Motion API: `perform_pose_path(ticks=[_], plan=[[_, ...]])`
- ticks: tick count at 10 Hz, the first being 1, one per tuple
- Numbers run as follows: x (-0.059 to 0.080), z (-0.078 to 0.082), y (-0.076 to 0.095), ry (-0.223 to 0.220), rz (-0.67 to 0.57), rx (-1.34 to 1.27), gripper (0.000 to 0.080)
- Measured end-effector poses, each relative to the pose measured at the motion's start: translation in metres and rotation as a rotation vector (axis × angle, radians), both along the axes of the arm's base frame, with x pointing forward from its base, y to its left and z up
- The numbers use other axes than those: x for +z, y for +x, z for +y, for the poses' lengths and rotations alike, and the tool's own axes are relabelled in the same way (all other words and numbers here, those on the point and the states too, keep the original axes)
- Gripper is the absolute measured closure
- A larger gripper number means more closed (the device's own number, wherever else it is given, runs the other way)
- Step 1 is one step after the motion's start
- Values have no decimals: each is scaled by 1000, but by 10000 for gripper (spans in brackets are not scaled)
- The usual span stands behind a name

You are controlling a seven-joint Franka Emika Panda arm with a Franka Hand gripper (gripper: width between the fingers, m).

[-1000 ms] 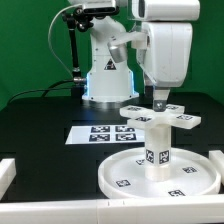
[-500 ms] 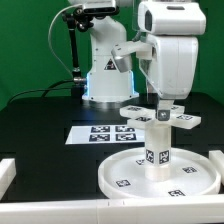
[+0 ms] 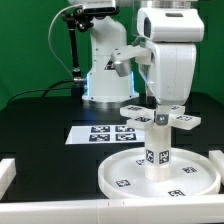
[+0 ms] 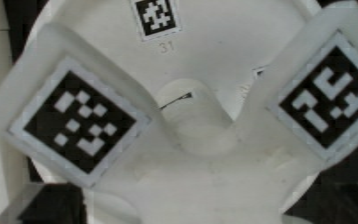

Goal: Assemble round table

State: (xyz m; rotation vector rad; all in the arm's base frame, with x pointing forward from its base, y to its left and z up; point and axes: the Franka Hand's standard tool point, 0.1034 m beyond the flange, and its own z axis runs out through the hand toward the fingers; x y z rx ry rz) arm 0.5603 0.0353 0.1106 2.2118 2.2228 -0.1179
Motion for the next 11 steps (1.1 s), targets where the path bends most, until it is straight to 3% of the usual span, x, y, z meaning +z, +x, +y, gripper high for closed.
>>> perform_pose_path(ticks=[3,4,5,6,10,11], plan=[[-1,-1,0,-1,2,-4,150],[-1,-1,-1,-1,3,-4,278],[-1,-1,0,-1,3,-5,278],[-1,-2,0,-1,3,-6,363],[-2,-3,-1,-3,1,-49,363],[-2,-2,-1,-8,-4,-161,363]])
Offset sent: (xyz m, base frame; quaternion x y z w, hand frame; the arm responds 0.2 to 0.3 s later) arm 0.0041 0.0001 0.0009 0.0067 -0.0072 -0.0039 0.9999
